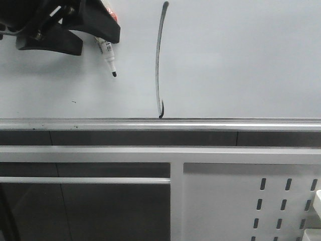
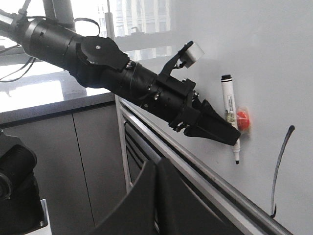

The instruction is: Write number 1 on whiteboard

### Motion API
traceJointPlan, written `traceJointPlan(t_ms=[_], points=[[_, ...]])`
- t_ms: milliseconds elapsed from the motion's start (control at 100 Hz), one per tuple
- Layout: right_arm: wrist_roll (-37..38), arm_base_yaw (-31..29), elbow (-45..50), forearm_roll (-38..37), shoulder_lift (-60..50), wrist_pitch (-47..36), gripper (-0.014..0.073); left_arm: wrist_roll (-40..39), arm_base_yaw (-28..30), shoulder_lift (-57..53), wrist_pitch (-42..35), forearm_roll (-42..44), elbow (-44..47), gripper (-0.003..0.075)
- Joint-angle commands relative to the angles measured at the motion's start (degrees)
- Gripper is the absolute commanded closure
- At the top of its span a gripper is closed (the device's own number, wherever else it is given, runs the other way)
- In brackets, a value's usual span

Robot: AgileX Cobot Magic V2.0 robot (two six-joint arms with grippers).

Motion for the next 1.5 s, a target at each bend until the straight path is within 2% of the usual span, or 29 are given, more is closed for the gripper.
traceJointPlan(t_ms=[0, 240, 520, 660, 790, 920, 1490], points=[[-0.42, -0.35, -1.35, 0.16, 0.08, -2.13, 0.0652, -0.31, 0.24, -3.32, 0.47, 2.24, -2.16, 0.0215], [-0.42, -0.35, -1.35, 0.06, -0.02, -2.13, 0.0652, -0.31, 0.24, -10.99, 1.25, 5.12, 0.64, 0.0241], [-0.42, -0.35, -1.35, -0.36, -0.20, -2.13, 0.0652, -0.31, 0.24, -30.12, 1.15, 5.12, 9.65, 0.0409], [-0.42, -0.35, -1.35, -0.36, -0.20, -2.13, 0.0652, -0.31, 0.24, -40.29, 0.18, 5.12, 13.64, 0.0533], [-0.42, -0.35, -1.35, -0.36, -0.20, -2.13, 0.0652, -0.31, 0.24, -47.02, 0.18, 6.61, 15.97, 0.0736], [-0.42, -0.35, -1.35, -0.36, -0.20, -2.13, 0.0652, -0.31, 0.24, -49.88, 0.07, 7.07, 16.67, 0.0740], [-0.42, -0.35, -1.35, -0.36, -0.20, -2.13, 0.0652, -0.31, 0.24, -49.89, 0.18, 7.07, 16.67, 0.0740]])
